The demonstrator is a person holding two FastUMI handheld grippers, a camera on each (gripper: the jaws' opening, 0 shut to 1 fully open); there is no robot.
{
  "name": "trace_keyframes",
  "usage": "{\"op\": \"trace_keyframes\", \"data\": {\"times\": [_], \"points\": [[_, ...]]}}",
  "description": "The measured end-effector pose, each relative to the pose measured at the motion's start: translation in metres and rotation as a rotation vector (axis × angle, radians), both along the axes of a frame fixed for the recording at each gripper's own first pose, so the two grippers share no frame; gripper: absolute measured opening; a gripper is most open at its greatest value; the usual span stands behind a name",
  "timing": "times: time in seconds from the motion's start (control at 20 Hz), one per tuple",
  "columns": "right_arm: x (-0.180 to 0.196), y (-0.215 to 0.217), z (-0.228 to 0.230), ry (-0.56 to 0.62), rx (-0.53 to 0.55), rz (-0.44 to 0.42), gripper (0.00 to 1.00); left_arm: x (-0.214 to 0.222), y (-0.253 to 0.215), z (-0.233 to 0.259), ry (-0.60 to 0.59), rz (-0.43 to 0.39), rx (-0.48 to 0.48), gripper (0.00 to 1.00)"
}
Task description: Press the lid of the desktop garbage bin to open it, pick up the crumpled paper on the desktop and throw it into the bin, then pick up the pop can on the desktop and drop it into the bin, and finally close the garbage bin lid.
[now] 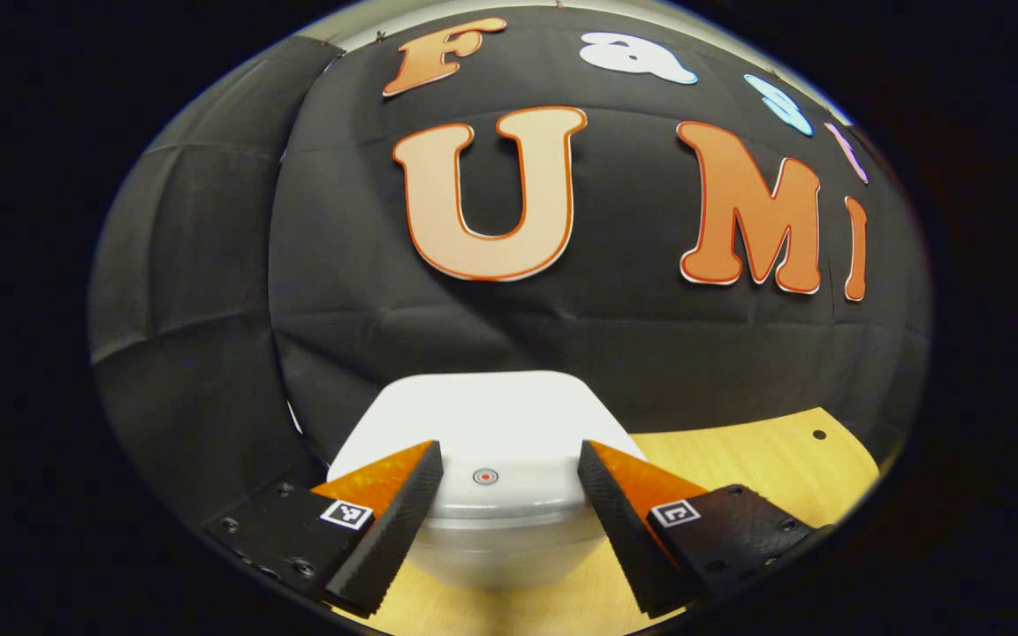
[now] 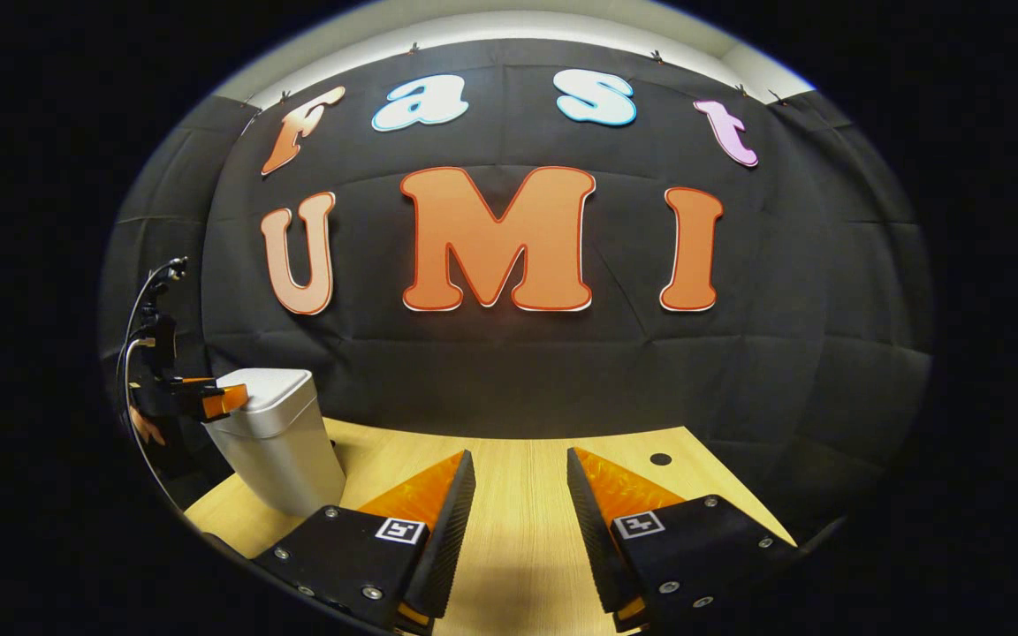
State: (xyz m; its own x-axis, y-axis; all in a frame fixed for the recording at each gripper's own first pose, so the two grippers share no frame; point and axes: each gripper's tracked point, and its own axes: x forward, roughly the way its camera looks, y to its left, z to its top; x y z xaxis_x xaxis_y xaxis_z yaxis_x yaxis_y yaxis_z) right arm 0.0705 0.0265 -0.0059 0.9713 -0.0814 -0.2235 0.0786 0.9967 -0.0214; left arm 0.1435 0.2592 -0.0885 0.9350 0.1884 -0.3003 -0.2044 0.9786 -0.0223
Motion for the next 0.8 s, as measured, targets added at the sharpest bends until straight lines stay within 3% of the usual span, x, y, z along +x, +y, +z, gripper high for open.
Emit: {"op": "trace_keyframes", "data": {"times": [0.15,0.55,0.8], "points": [[0.0,0.003,-0.002,0.005,0.003,0.002,0.63,-0.004,-0.002,-0.007,-0.022,0.003,-0.03,0.98],[-0.004,0.006,0.003,-0.006,-0.005,0.025,0.63,-0.02,0.001,0.021,-0.111,0.043,0.026,0.96],[-0.009,0.001,0.009,-0.021,0.001,0.031,0.63,-0.05,-0.045,0.056,-0.178,0.009,0.01,0.96]]}}
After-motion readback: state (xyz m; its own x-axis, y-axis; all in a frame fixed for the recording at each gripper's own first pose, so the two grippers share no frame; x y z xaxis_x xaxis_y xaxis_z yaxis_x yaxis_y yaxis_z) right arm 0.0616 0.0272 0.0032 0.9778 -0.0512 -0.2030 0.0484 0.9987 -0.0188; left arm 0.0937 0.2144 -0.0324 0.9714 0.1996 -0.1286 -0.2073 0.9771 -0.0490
